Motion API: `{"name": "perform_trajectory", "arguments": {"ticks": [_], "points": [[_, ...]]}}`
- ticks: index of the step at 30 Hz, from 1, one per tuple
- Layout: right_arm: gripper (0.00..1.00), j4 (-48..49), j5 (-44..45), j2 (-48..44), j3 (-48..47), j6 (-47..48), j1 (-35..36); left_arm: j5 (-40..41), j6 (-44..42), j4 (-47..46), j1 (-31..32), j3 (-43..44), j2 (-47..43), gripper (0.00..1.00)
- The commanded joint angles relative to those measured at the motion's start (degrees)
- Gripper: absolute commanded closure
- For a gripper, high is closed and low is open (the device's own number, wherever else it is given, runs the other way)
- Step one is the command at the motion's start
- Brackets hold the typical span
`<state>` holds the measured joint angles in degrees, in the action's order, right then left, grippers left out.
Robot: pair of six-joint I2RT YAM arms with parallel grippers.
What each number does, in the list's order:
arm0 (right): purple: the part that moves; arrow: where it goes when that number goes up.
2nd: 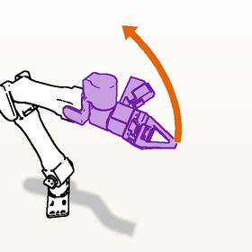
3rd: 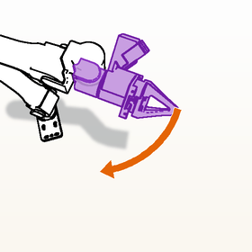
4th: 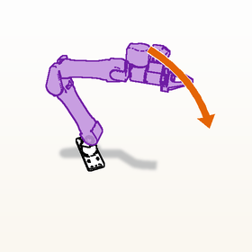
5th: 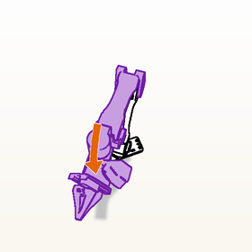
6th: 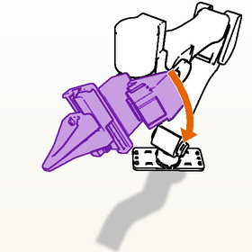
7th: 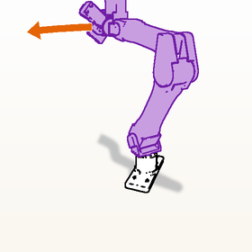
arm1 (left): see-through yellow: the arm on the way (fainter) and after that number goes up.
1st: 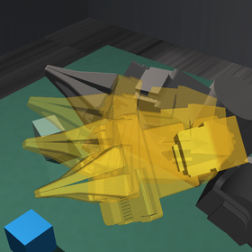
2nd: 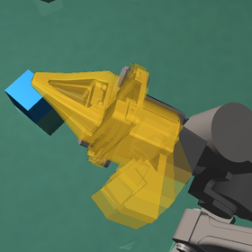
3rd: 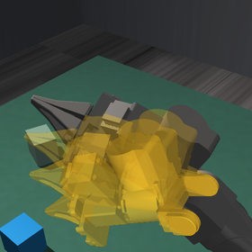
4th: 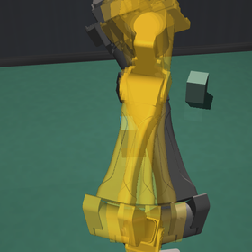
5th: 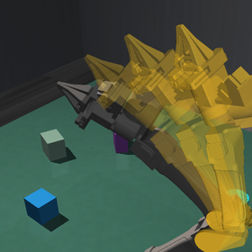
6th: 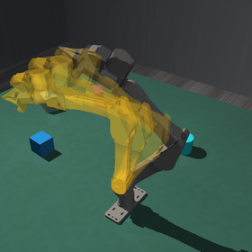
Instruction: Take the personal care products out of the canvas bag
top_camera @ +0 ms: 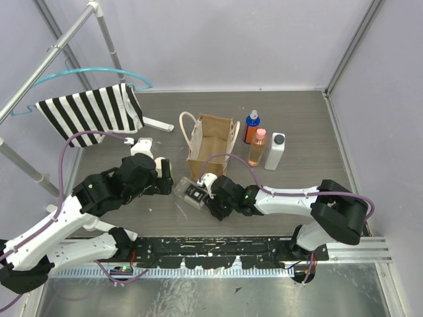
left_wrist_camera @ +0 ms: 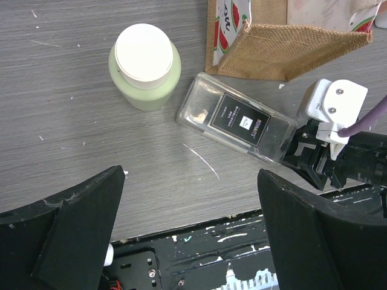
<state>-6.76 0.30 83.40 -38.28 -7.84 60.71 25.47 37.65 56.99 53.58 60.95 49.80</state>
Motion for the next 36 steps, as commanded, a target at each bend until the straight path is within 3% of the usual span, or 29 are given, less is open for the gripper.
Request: {"name": "perform_trajectory", "arguments": {"ticks": [1, 6, 13, 36], "points": [[0.7, 3.9, -0.9, -2.2, -1.4, 0.0, 0.5, 1.1, 0.3, 0.1, 0.2, -0.7, -0.5, 0.01], [0.77, -2.8, 1.6, -10.1, -3.9, -0.6, 1.3, 1.3, 0.3, 0.7, 0.1, -0.8, -0.9, 0.01], [0.78, -10.9, 5.7, -19.8, -11.1, 0.7, 1.4, 2.5, -0.3, -0.6, 0.1, -1.1, -1.0, 0.01], [0.78, -11.9, 9.4, 0.0, -33.3, 12.1, 0.2, 4.0, -0.6, 2.0, 0.2, 0.5, -3.2, 0.01]]}}
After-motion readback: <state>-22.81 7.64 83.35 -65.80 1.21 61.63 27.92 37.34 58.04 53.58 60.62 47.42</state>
